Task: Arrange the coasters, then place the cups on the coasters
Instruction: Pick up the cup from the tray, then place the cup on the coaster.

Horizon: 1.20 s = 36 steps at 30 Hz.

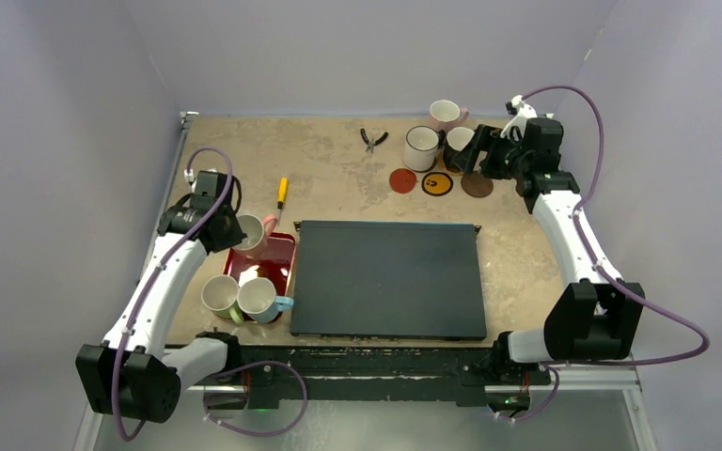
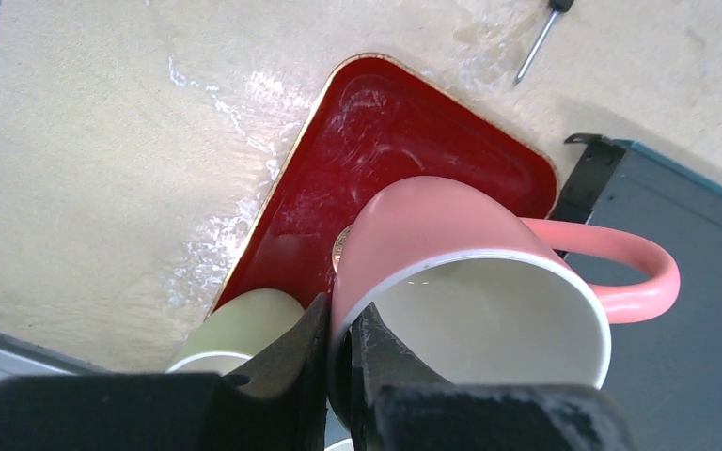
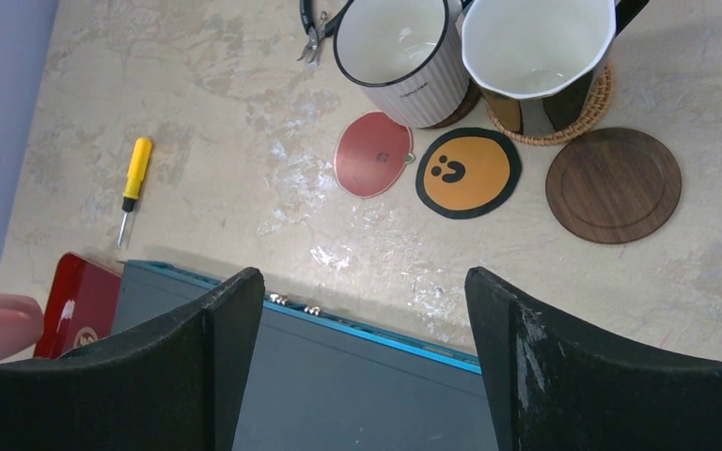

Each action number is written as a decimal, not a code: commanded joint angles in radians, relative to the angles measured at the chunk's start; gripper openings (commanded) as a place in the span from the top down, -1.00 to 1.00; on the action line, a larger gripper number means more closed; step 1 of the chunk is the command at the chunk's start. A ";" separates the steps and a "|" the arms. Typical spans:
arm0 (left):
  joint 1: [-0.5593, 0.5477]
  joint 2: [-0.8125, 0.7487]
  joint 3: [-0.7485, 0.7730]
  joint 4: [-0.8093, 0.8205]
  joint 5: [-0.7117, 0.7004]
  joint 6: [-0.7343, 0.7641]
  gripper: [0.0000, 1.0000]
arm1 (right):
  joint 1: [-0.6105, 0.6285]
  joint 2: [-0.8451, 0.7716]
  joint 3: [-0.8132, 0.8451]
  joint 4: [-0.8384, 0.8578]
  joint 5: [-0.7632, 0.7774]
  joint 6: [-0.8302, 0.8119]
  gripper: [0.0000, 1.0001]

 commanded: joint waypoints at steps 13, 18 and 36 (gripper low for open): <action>-0.225 0.233 0.298 0.266 0.017 -0.056 1.00 | 0.071 -0.080 0.031 -0.010 0.071 0.029 -0.78; -0.297 0.416 0.435 0.342 0.098 -0.031 1.00 | 0.079 -0.101 0.041 -0.034 0.101 0.036 -0.81; -0.441 1.052 1.141 0.221 0.227 0.105 1.00 | 0.078 -0.163 0.076 -0.078 0.196 0.029 -0.86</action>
